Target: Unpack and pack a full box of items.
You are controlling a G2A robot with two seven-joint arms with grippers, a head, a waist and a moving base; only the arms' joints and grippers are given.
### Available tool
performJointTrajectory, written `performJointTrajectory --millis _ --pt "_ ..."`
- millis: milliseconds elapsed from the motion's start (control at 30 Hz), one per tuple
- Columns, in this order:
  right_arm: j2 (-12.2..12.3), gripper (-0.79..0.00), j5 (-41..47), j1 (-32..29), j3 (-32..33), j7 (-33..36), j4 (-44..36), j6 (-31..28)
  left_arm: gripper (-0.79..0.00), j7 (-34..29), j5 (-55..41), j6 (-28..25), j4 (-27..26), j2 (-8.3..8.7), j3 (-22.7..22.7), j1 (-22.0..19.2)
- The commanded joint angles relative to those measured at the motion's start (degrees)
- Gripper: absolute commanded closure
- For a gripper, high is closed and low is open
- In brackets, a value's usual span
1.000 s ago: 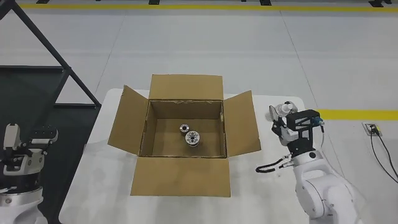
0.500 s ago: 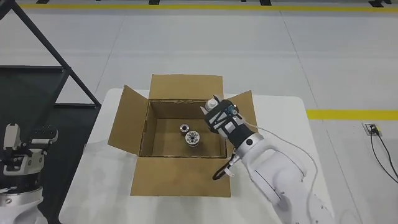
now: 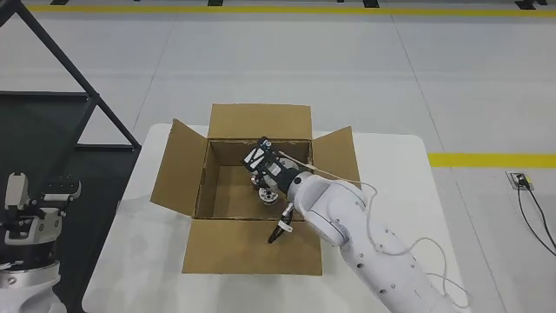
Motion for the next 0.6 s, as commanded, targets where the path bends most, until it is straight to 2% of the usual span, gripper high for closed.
performJointTrajectory --millis 0,167,400,567 --pt "-0.55 0.0 1.42 1.15 -1.03 -0.81 2.44 -1.4 -0.785 0.0 0.0 0.0 0.0 0.0 0.0 0.0" --pt "-2.3 0.0 2.55 3.95 -4.59 -2.26 7.67 -3.29 -0.785 0.0 0.0 0.0 0.0 0.0 0.0 0.0" --pt "-6.06 0.0 4.57 8.99 -10.27 -4.53 17.38 -3.85 -0.785 0.0 0.0 0.0 0.0 0.0 0.0 0.0" --pt "-7.74 0.0 6.72 11.42 -11.55 -4.58 21.72 -5.38 -0.785 0.0 0.0 0.0 0.0 0.0 0.0 0.0"
